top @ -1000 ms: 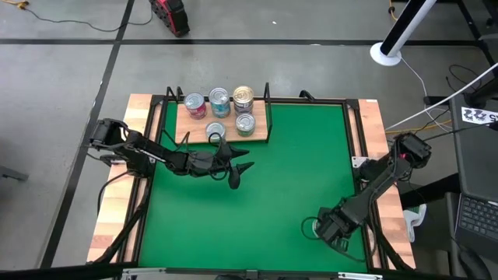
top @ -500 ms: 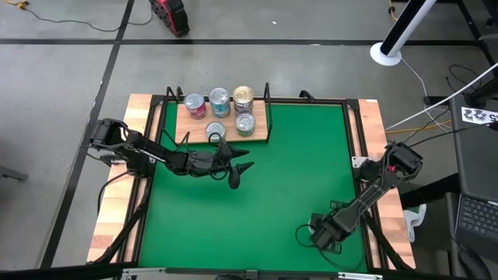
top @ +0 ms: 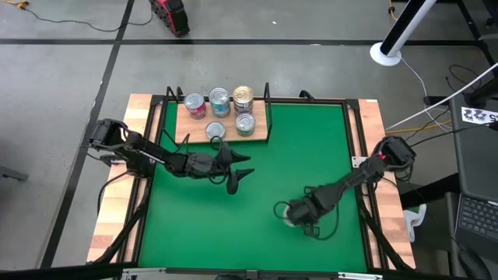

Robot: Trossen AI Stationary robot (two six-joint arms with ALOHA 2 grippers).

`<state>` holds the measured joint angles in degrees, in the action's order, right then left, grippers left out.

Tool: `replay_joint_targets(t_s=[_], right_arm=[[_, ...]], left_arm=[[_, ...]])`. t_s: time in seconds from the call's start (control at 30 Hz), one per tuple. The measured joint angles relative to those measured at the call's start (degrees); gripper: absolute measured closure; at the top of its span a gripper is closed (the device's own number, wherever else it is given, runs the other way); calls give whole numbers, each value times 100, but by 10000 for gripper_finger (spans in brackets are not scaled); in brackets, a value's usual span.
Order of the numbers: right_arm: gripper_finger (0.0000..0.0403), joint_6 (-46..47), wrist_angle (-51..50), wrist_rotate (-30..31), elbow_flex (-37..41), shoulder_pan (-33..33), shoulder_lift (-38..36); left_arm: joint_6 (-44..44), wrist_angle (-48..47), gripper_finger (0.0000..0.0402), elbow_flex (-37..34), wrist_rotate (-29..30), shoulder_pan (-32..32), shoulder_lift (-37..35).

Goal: Stack canned seafood by type on shelf
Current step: Stack the green white tuna can on top of the other green white tuna can on the shelf

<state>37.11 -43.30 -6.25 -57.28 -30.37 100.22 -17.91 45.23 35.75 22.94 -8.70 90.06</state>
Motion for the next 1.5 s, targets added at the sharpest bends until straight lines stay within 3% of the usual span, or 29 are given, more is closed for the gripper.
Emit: replay_joint_targets(t_s=[0.37,0.63,0.93,1.23,1.37,1.5], right_arm=[[317,-1941,2393,515,0,1185,13],[317,-2263,3041,641,0,1958,13],[317,-2437,2997,-735,0,2187,13],[317,-2409,2959,-695,0,2089,13],[317,-2399,2969,-944,0,2105,13],[317,-2400,2992,-1398,0,2105,13]], left_arm=[[697,-73,163,0,-26,-317,0],[1328,-827,163,0,-663,-740,0],[2220,-1156,163,0,-682,-1131,77],[3447,-1122,163,728,-1038,-1279,1015],[3926,-1143,163,1121,-1262,-1262,1458],[3811,-1268,163,1174,-1392,-1190,1495]])
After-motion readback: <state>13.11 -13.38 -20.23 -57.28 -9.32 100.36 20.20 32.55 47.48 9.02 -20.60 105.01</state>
